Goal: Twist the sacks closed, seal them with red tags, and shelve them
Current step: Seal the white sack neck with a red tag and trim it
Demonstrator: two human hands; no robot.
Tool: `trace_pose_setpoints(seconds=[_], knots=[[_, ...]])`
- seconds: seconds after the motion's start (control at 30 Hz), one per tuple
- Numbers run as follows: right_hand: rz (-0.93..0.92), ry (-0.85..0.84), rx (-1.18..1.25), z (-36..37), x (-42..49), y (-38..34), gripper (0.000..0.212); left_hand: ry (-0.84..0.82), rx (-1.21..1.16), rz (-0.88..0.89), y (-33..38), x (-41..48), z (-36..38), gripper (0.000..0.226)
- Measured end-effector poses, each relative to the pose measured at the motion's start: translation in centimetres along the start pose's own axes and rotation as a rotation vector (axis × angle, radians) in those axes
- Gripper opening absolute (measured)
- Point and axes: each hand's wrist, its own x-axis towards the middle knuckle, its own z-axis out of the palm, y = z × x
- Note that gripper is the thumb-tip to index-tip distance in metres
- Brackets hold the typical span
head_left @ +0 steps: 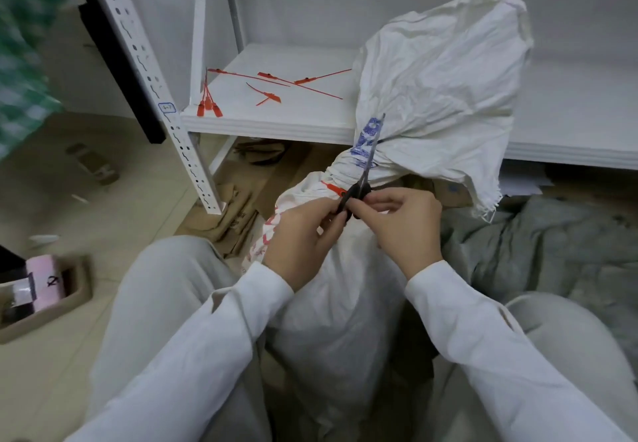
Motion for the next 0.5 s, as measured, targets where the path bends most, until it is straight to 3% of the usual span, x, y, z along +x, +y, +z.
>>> trace_pose_setpoints(seconds=[0.13, 0.23, 0.37, 0.5], knots=[[0.153, -0.043, 0.218, -0.6, 0.5, 1.1, 0.020, -0.026, 0.122, 0.116, 0.5, 0.4, 1.3, 0.020], [0.112, -0.078, 0.245, -1.2, 1.3, 1.7, 0.014, -0.099, 0.151, 0.159, 0.5, 0.9, 1.7, 0.018], [0.026, 0.013, 0.068, -2.4, 3.4, 3.1, 0.020, -0.002, -0.045, -0.054, -0.5, 1.7, 1.6, 0.021], [-0.188, 0.039, -0.368, -3.9, 4.0, 4.0, 0.020, -0.009, -0.056, -0.301, -2.4, 2.2, 1.5, 0.020]])
